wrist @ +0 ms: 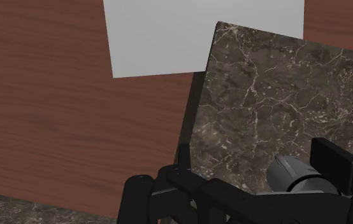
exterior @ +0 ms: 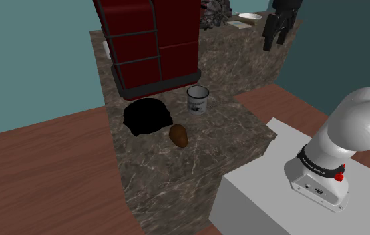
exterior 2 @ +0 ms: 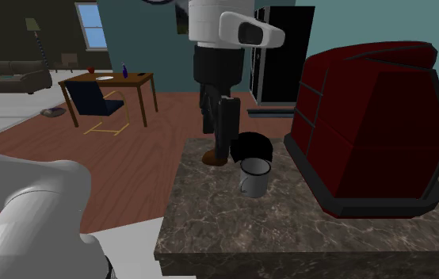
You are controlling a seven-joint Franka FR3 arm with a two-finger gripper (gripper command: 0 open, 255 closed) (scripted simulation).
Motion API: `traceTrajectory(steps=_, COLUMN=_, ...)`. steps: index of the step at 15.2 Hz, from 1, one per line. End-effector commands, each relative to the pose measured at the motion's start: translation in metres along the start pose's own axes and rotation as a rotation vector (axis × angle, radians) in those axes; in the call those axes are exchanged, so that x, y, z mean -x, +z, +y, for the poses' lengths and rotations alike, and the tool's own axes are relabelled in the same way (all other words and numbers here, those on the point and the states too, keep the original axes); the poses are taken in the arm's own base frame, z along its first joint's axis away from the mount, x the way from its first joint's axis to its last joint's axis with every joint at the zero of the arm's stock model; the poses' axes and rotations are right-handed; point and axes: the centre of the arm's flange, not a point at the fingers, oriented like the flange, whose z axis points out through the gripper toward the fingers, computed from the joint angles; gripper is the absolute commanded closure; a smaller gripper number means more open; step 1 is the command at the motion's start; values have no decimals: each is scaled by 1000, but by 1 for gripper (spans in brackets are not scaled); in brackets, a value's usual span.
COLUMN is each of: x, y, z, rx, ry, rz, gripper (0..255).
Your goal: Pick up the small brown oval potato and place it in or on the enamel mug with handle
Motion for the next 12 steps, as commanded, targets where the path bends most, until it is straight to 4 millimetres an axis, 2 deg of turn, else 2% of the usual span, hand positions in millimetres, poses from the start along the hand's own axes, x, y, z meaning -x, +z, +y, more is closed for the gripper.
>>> traceTrajectory(steps=1, x=0, y=0, z=0, rx=0, ry=0, rz=0, gripper=0)
traceTrajectory(steps=12, x=-32, y=64, z=-139, rx=76, ry=97, rz=-9, gripper=0)
